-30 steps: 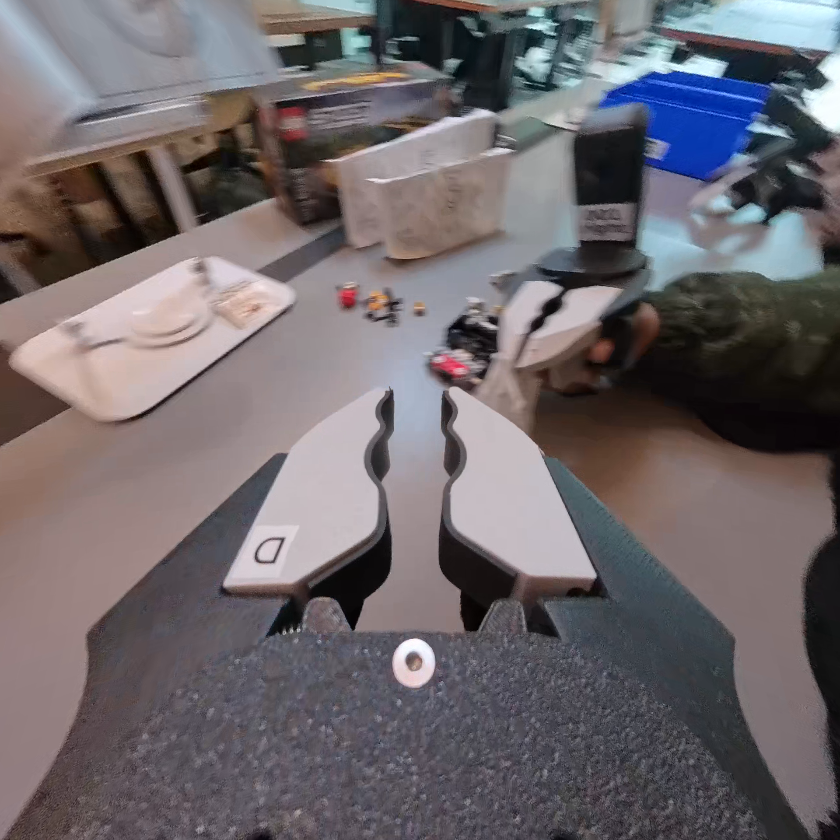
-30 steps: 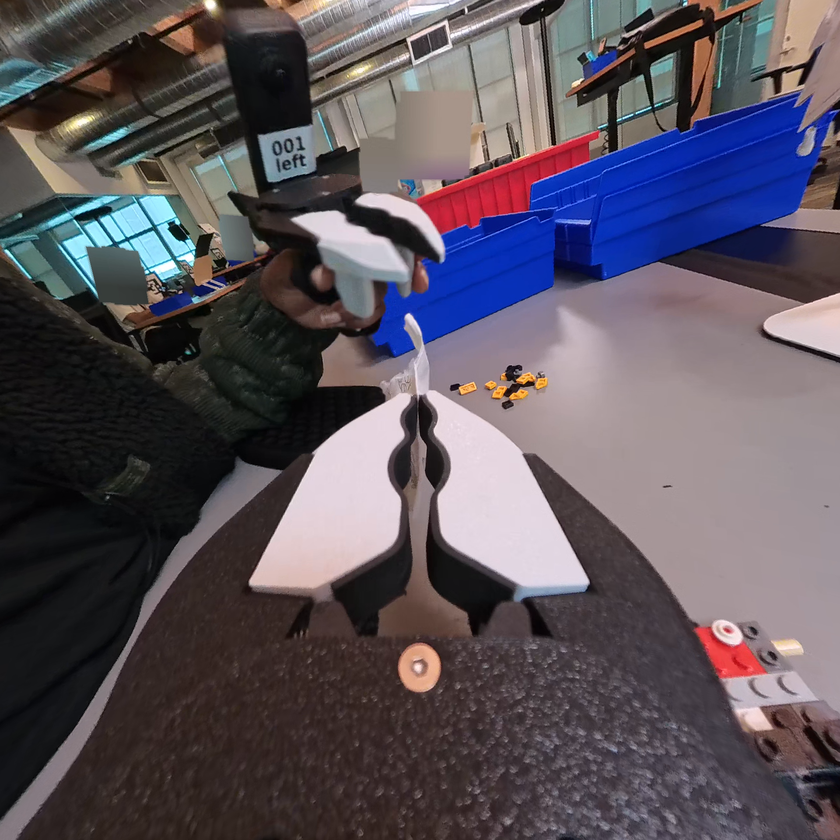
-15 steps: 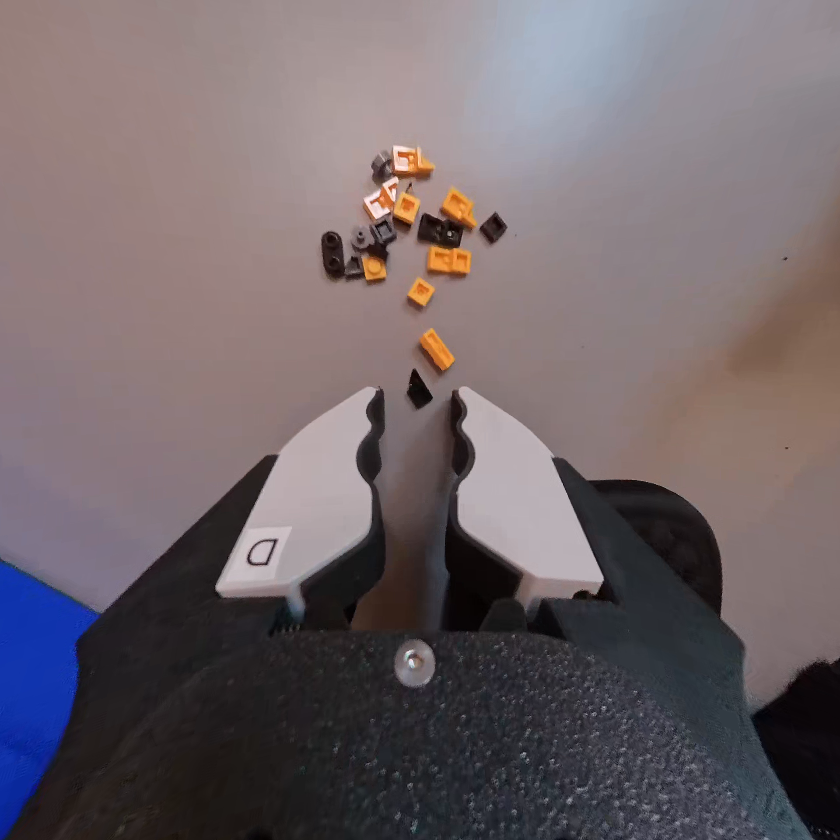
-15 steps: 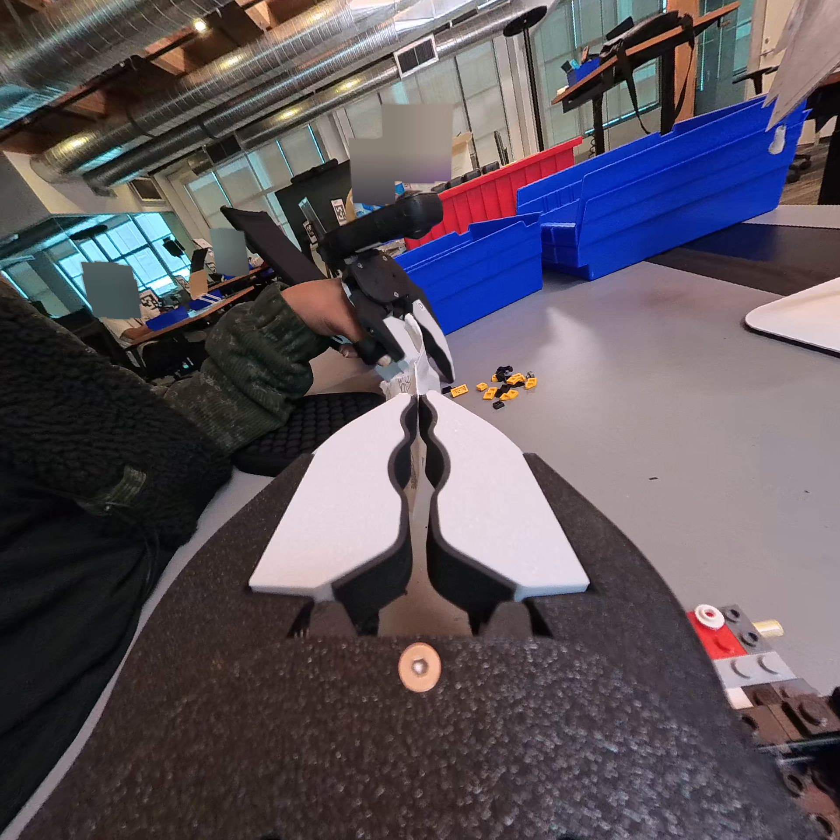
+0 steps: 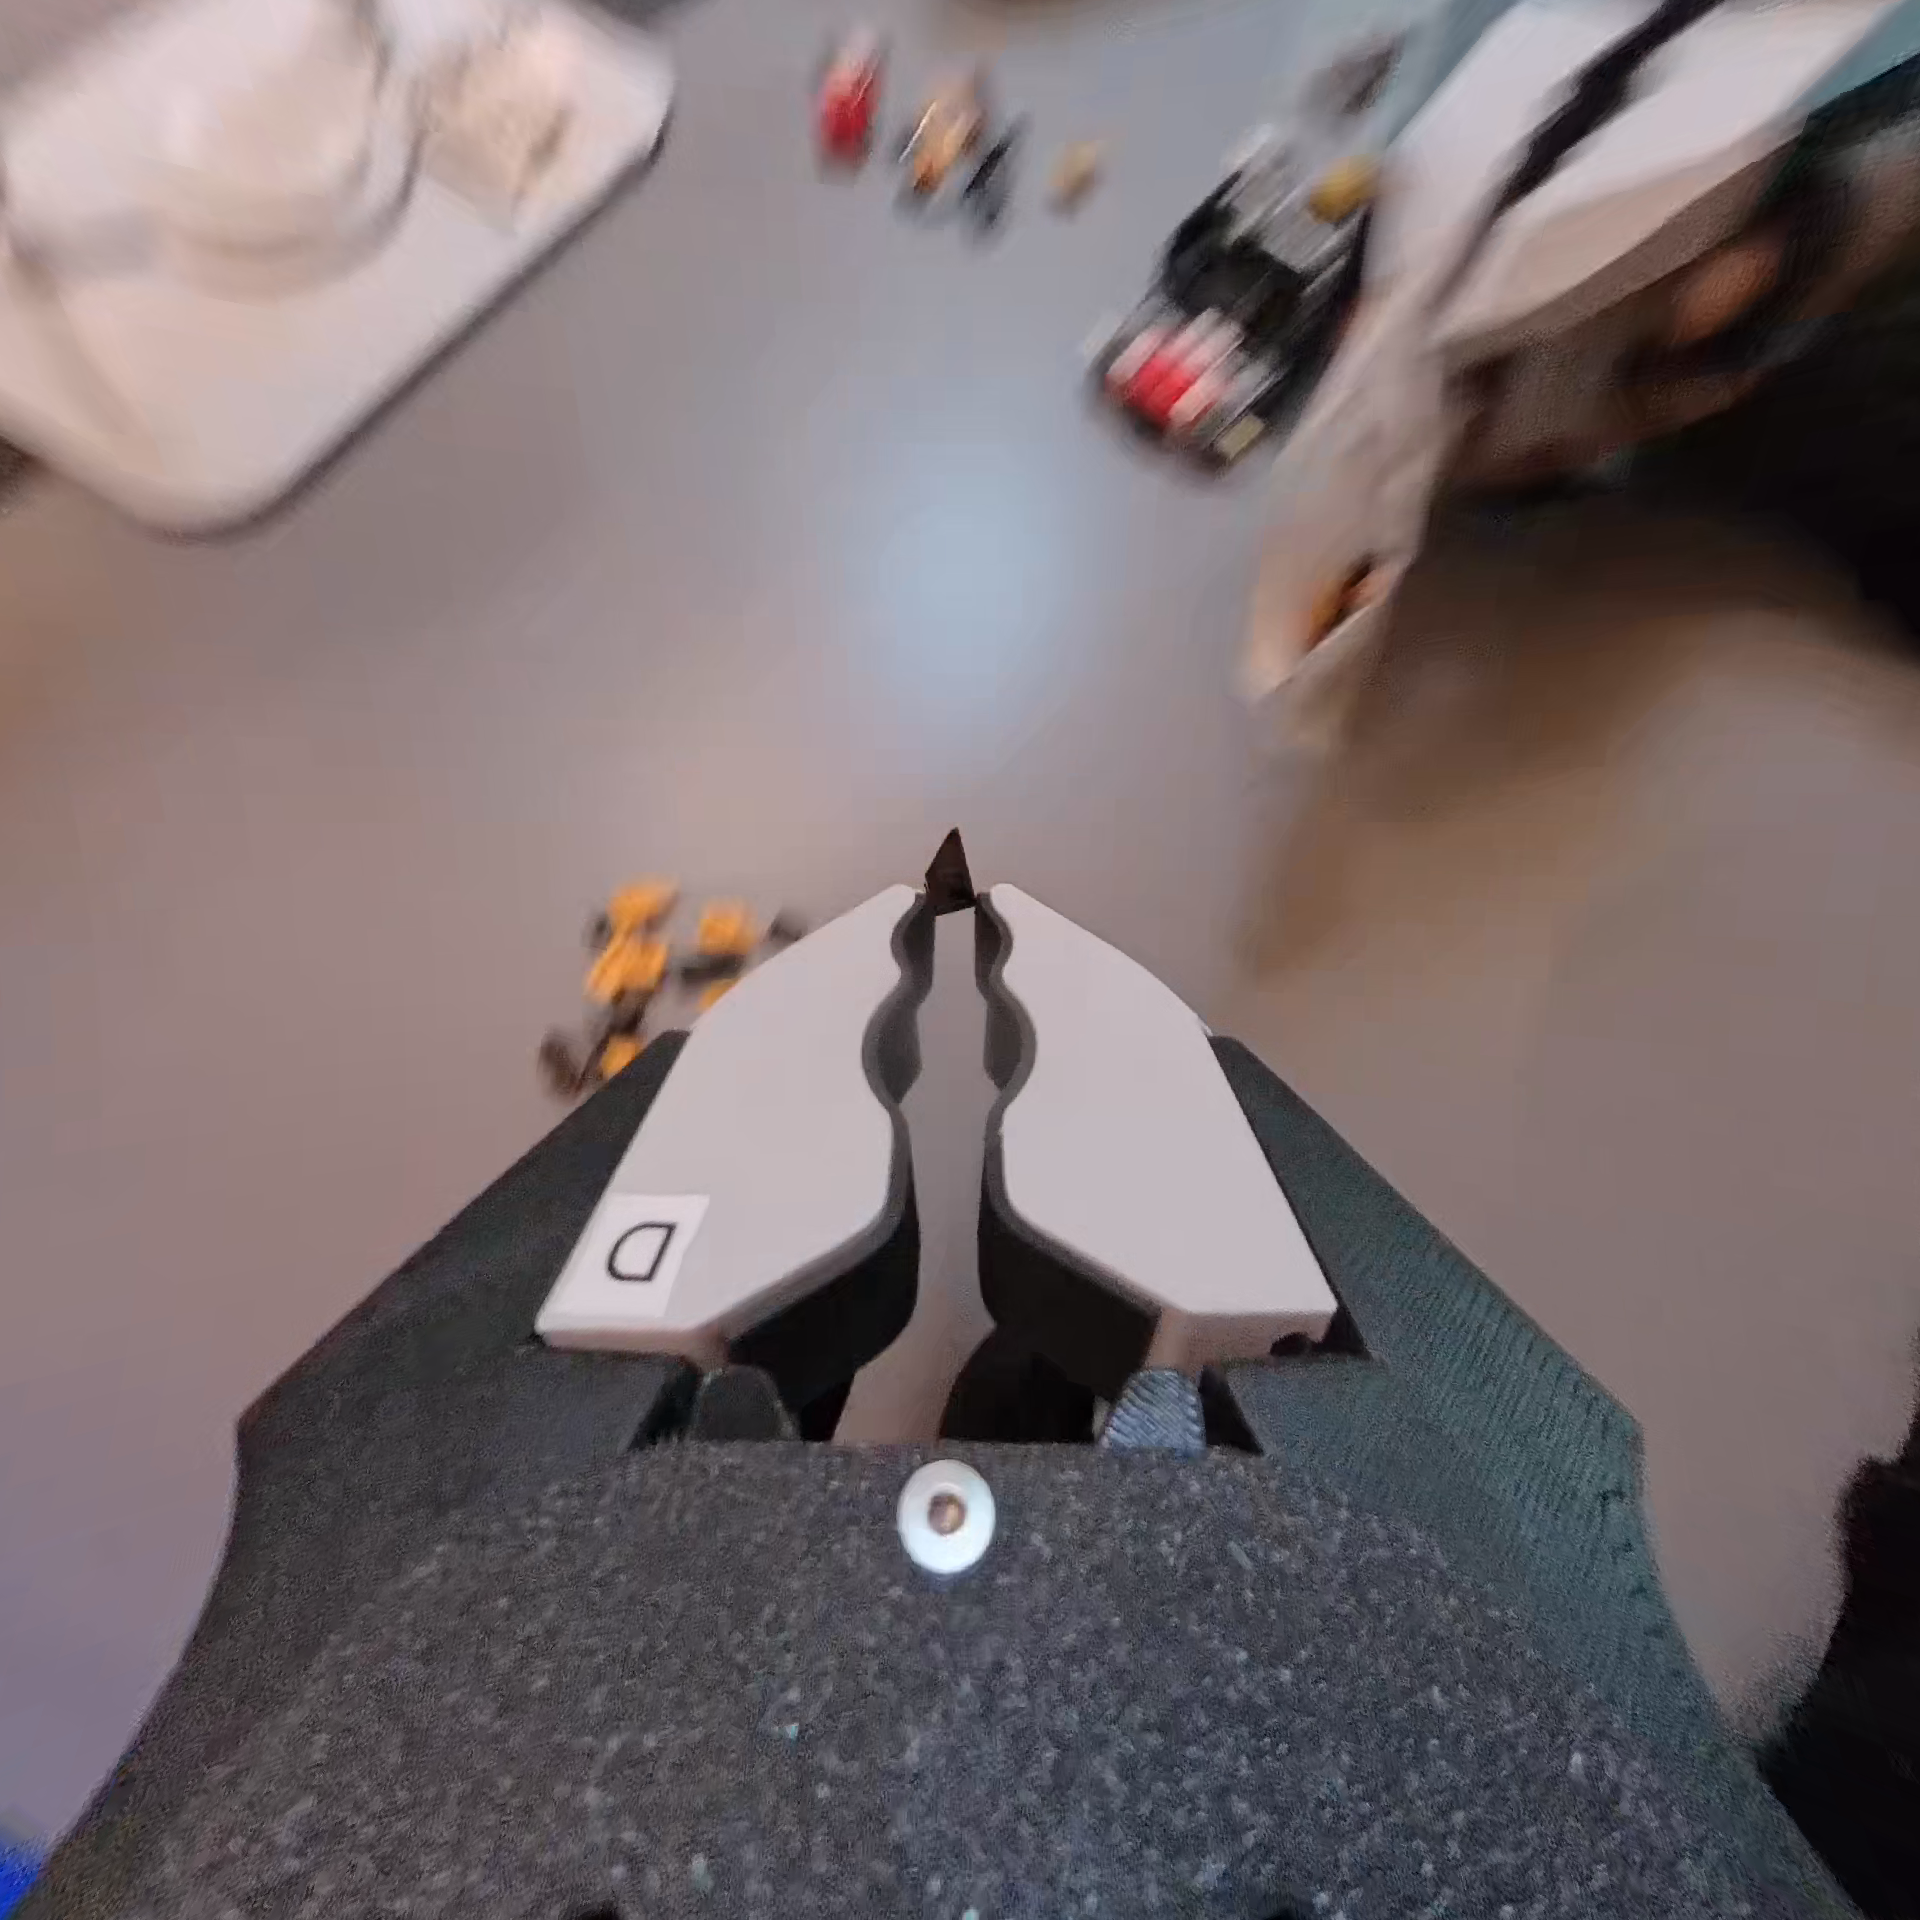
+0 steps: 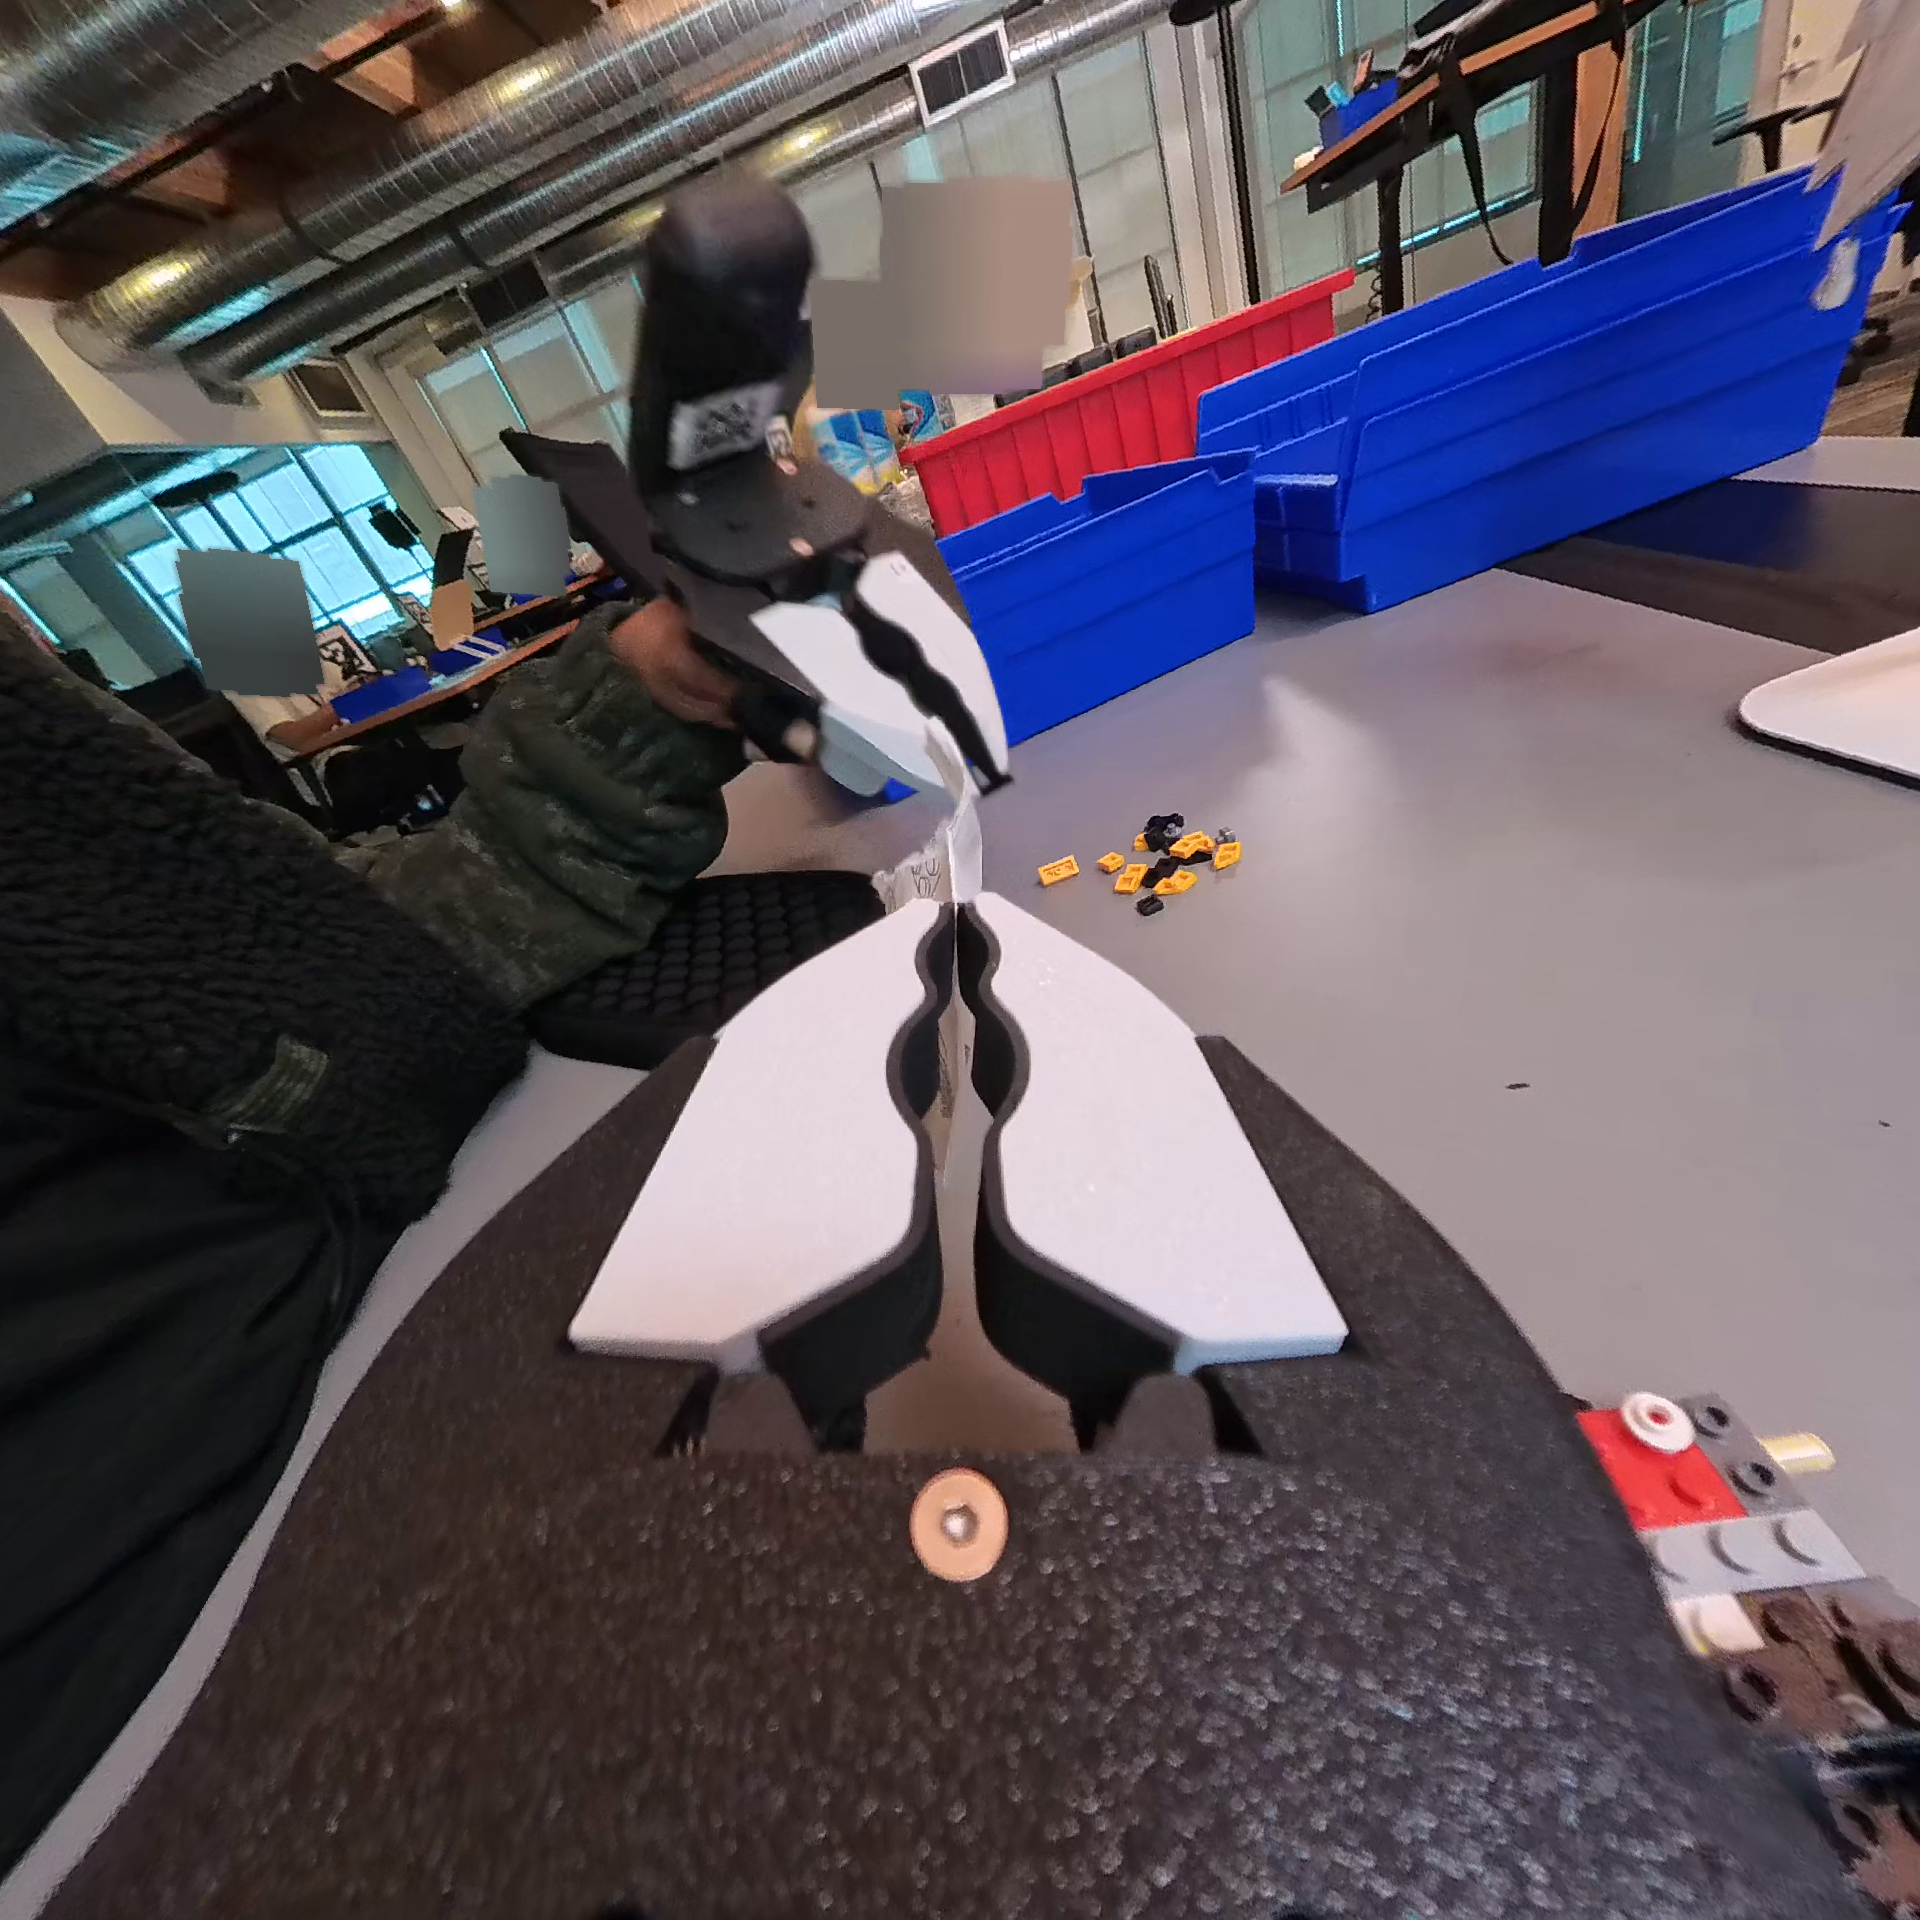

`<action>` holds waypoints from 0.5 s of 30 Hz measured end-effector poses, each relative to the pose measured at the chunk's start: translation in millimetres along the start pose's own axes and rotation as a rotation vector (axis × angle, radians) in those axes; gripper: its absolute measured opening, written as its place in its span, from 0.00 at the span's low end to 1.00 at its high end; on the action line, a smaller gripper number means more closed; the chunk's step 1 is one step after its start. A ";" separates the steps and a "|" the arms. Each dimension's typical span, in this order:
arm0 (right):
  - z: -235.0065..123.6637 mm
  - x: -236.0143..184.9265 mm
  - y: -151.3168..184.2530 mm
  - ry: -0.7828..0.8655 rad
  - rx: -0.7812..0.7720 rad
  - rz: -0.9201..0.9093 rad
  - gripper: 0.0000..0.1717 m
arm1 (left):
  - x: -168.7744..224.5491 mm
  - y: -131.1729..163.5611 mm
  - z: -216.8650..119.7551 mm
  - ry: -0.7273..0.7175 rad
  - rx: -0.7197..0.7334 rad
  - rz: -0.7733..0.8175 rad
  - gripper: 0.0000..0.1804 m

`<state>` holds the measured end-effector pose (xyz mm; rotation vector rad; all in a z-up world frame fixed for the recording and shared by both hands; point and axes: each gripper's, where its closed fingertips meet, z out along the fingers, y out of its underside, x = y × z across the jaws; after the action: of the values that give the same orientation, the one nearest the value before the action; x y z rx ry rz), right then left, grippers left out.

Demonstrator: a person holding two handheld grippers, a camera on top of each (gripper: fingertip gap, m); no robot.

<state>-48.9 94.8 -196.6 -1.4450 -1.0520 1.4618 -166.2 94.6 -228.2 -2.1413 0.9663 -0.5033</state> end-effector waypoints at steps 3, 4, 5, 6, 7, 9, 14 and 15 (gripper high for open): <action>4.1 -3.1 4.8 -0.020 -0.021 0.006 0.00 | 47.5 -32.6 11.4 0.103 0.095 0.175 0.04; 5.3 -4.5 6.0 -0.026 -0.027 0.006 0.00 | 57.7 -36.4 16.9 0.111 0.095 0.224 0.04; 6.1 -6.0 7.1 -0.032 -0.033 0.004 0.00 | 64.6 -39.1 21.9 0.114 0.092 0.253 0.04; 6.5 -7.6 7.5 -0.039 -0.036 0.003 0.00 | 68.5 -41.4 26.0 0.114 0.093 0.266 0.04; 6.7 -8.4 7.4 -0.044 -0.035 0.003 0.00 | 72.0 -43.3 28.7 0.125 0.099 0.266 0.04; 6.4 -8.8 6.9 -0.047 -0.033 0.005 0.00 | 78.9 -41.0 30.9 0.177 0.092 0.255 0.07; 3.3 -6.9 1.9 -0.043 -0.006 0.017 0.00 | 63.8 -47.9 16.6 0.171 0.188 0.209 0.14; 2.7 -6.5 1.1 -0.042 -0.002 0.019 0.00 | 55.7 -50.5 10.2 0.155 0.216 0.179 0.14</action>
<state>-51.5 88.3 -195.5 -1.4348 -1.0678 1.5112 -100.0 79.8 -194.2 -1.8257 1.1234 -0.6603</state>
